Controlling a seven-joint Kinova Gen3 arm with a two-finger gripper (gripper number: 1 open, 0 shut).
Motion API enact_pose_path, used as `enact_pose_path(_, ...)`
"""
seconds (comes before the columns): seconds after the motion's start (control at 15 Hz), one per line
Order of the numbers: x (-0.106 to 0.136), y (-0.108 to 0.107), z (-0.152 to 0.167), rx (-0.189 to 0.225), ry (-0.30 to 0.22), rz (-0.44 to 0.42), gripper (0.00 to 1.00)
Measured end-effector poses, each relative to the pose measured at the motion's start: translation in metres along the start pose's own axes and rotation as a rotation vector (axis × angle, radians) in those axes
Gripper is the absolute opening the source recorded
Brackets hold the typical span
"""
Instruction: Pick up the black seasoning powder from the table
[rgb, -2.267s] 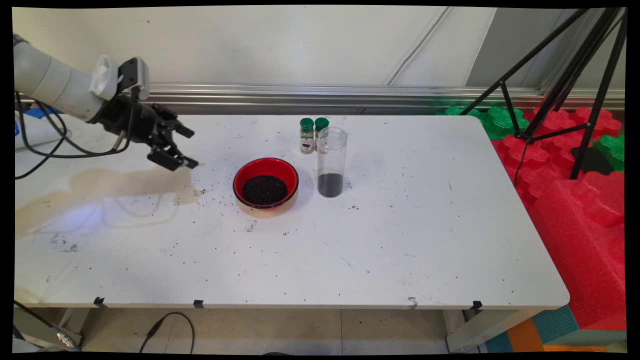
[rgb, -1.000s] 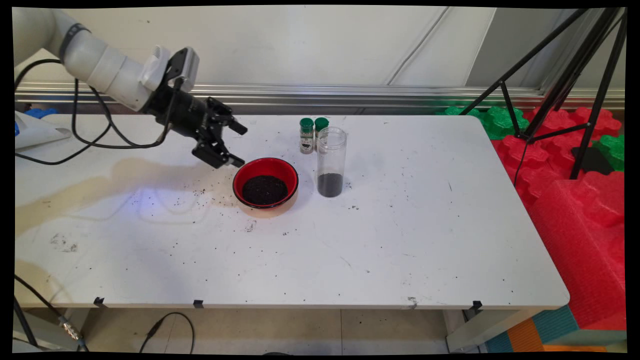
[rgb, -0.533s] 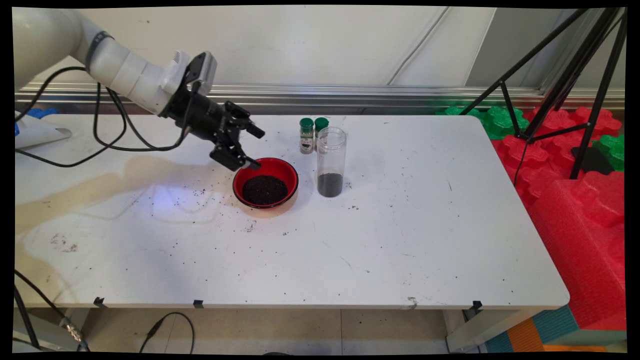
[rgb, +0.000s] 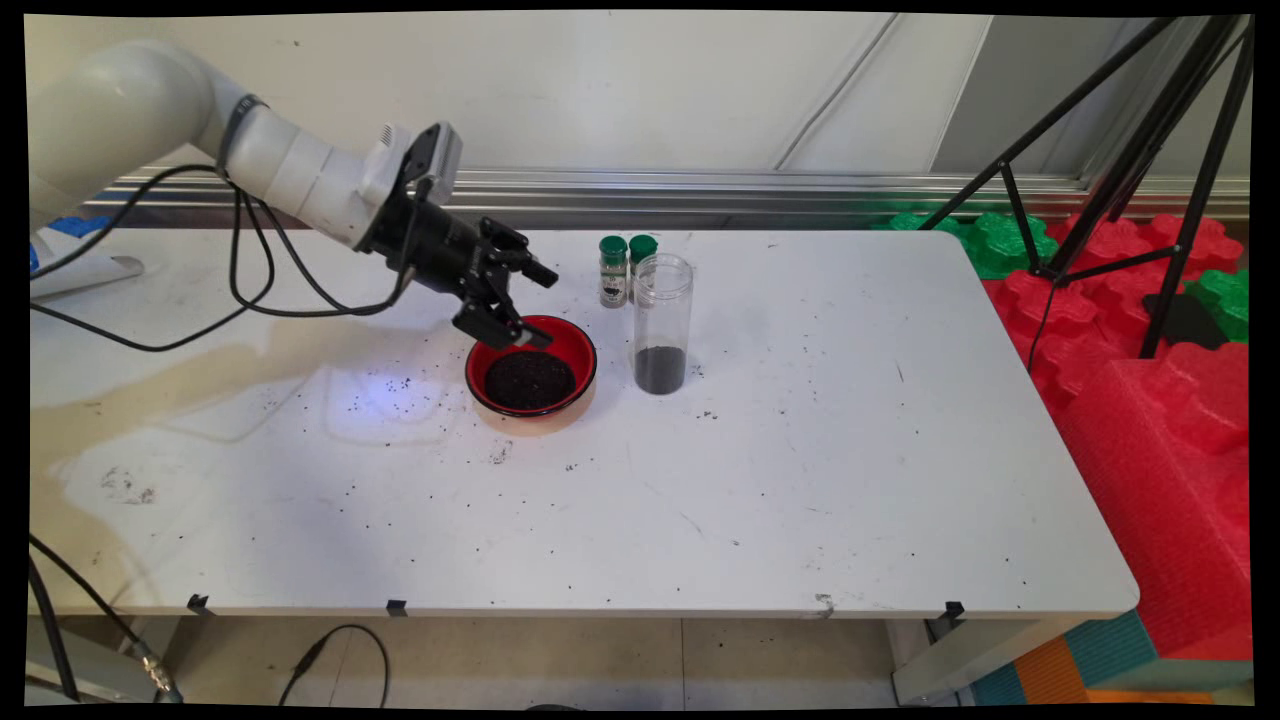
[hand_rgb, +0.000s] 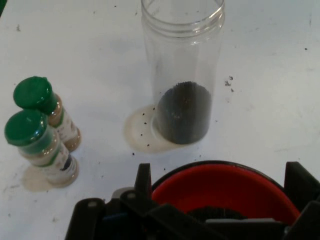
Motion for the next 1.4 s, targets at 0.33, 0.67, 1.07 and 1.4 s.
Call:
enact_pose_path(0.33, -0.01, -0.004, 0.02, -0.01, 0.041, -0.009, 1.0)
enact_pose_path(0.67, -0.019, -0.009, 0.043, -0.016, 0.092, -0.012, 1.0)
enact_pose_path(1.07, -0.023, -0.014, 0.065, -0.02, 0.14, -0.008, 1.0)
enact_pose_path(1.4, -0.024, -0.017, 0.085, -0.027, 0.18, -0.002, 1.0)
